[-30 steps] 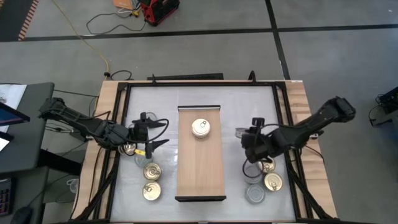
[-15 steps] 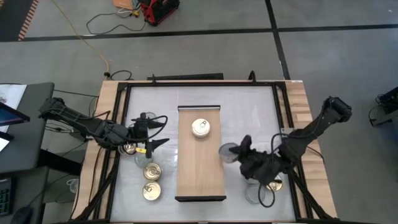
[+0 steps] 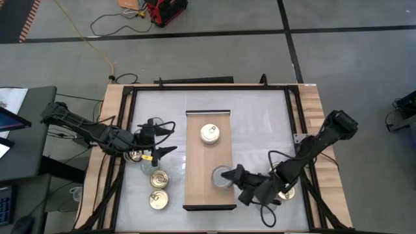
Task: Stack canned seafood by type on shelf
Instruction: Put the green tuna can on the shelf
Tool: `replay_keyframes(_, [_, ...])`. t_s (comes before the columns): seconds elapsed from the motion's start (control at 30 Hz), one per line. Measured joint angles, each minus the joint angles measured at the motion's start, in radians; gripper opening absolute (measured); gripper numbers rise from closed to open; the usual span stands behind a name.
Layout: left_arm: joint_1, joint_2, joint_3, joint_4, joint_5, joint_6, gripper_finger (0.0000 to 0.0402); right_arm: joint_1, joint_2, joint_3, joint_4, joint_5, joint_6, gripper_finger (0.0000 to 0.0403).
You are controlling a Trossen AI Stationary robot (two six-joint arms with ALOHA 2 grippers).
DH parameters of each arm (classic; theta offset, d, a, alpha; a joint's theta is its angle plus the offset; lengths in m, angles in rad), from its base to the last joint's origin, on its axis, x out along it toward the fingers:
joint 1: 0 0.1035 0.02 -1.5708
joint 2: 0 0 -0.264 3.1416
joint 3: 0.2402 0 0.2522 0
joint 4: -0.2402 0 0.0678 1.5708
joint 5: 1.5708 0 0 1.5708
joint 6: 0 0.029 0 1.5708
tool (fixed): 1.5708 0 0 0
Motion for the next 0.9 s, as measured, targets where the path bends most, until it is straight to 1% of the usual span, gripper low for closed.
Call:
replay_keyframes(0.13, [0.0, 0.0, 0.0, 0.0, -0.001, 0.0, 0.0316, -0.017, 0.005, 0.004, 0.024, -0.031, 0.023, 0.0189])
replay_keyframes(0.2, [0.0, 0.0, 0.0, 0.0, -0.004, 0.0, 0.0316, -0.028, 0.005, 0.009, 0.02, -0.045, 0.079, 0.021])
replay_keyframes(0.27, [0.0, 0.0, 0.0, 0.0, -0.004, -0.002, 0.0316, -0.034, 0.004, 0.011, 0.003, -0.045, 0.098, 0.0236])
replay_keyframes(0.4, [0.0, 0.0, 0.0, 0.0, -0.006, -0.036, 0.0316, -0.028, 0.005, 0.011, -0.013, -0.061, 0.095, 0.0283])
replay_keyframes(0.5, [0.0, 0.0, 0.0, 0.0, -0.003, -0.049, 0.0316, -0.004, 0.004, 0.011, -0.014, -0.06, 0.054, 0.0305])
replay_keyframes(0.57, [0.0, 0.0, 0.0, 0.0, -0.002, -0.053, 0.0316, 0.012, 0.001, 0.011, -0.007, -0.07, 0.039, 0.0313])
replay_keyframes(0.67, [0.0, 0.0, 0.0, 0.001, -0.002, -0.053, 0.0316, 0.016, -0.02, 0.014, 0.003, -0.159, 0.084, 0.0317])
replay_keyframes(0.77, [0.0, 0.0, 0.0, 0.008, -0.005, -0.048, 0.0316, -0.008, -0.034, 0.018, -0.008, -0.212, 0.135, 0.0317])
replay_keyframes(0.9, [0.0, 0.0, 0.0, 0.038, -0.006, -0.037, 0.0316, -0.043, -0.044, 0.018, -0.004, -0.276, 0.153, 0.0317])
